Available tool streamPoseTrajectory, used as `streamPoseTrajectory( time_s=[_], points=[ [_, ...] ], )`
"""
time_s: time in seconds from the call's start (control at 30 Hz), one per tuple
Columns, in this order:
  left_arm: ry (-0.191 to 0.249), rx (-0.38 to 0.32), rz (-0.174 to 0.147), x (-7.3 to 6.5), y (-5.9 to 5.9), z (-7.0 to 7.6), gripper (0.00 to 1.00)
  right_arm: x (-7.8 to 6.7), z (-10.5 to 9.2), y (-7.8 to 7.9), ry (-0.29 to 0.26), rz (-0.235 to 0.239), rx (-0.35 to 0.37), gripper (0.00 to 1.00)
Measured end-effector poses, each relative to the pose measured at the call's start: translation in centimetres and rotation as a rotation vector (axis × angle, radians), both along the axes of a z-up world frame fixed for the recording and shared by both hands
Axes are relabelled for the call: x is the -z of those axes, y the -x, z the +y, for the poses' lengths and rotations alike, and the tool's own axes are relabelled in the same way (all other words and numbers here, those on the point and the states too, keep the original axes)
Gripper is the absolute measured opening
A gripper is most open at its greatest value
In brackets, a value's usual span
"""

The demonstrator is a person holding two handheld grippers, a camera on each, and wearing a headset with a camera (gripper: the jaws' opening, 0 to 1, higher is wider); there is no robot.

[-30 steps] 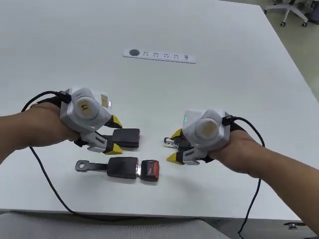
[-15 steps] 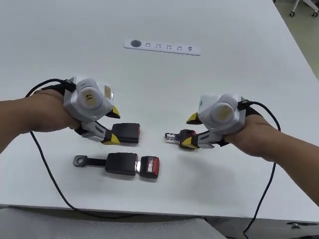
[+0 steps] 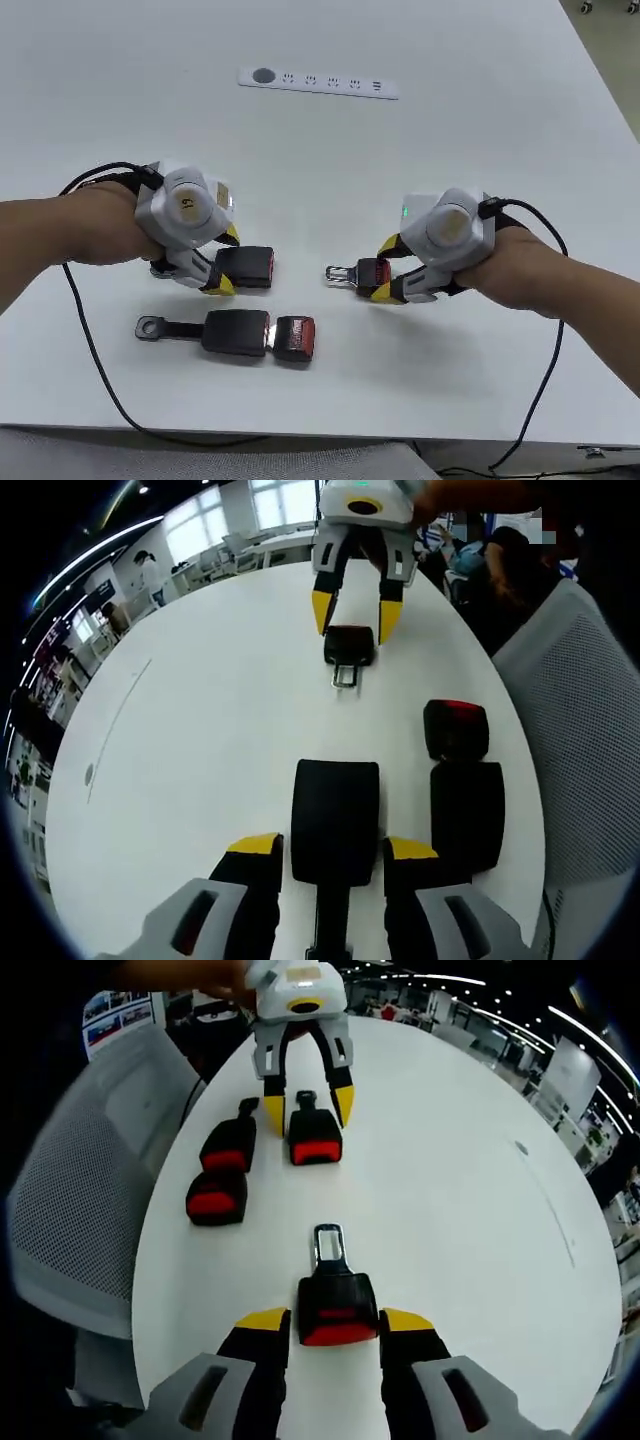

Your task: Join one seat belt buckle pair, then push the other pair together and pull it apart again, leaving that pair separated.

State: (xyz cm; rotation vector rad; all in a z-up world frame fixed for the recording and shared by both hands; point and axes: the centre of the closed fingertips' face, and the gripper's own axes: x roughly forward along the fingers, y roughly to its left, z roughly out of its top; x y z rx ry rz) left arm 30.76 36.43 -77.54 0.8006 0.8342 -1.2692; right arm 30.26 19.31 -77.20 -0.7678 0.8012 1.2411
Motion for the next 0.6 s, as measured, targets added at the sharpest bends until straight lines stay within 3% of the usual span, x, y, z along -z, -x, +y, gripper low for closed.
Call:
streamPoseTrajectory(
  time_s=[0.23, 0.37, 0.6],
  points=[
    [0.000, 0.035, 0.020, 0.06, 0.35, -0.35, 0.34, 0.55, 0.37, -0.21, 0.004, 0.018, -0.012, 0.31],
    [0.000, 0.042, 0.012, -0.01, 0.56, -0.41, 0.34, 0.84, 0.50, 0.11, 0.037, 0.001, -0.062, 0.32],
    [-0.005, 0.065, 0.003, 0.25, 0.36, -0.25, 0.33, 0.78, 0.79, -0.13, 0.014, 0.030, -0.047, 0.31]
  ],
)
